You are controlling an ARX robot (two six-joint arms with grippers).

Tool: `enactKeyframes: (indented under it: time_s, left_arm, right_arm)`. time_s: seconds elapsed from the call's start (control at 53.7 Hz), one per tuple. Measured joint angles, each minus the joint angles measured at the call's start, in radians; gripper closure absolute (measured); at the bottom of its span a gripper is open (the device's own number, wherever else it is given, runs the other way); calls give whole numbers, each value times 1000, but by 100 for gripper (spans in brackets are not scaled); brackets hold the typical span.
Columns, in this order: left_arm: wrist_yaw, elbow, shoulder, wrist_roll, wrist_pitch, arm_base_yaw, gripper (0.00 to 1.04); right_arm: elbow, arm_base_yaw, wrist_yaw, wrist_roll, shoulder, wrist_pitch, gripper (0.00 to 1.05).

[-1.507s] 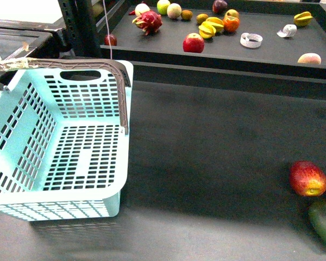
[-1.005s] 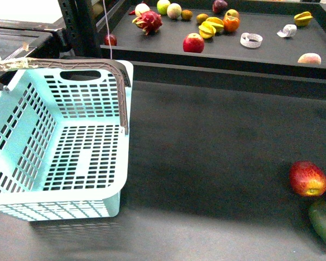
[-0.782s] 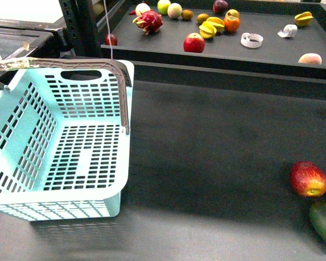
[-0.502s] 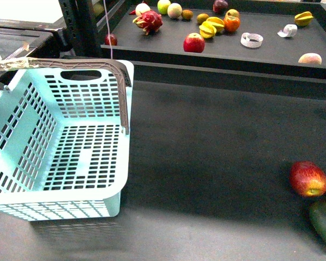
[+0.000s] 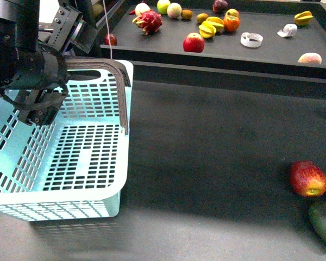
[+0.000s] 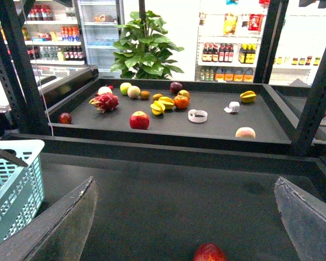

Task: Pick mango with right arm and hold basket with left

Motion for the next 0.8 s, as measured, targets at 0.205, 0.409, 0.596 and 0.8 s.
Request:
enactKeyframes:
  time_s: [0.205, 0.409, 0.596, 0.8]
  left_arm:
    - [-2, 82, 58, 0, -39, 0, 26]
    - [-1, 98, 64, 4, -46, 3, 60]
    - [19, 100, 56, -37, -49, 6, 86]
    - [93, 3, -9, 158, 20, -31, 98]
  right_arm:
    - [0, 0, 0, 0, 0, 0, 8]
    - [0, 0, 0, 0, 0, 0, 8]
    - [0, 0, 0, 0, 0, 0, 8]
    - [0, 0, 0, 0, 0, 0, 8]
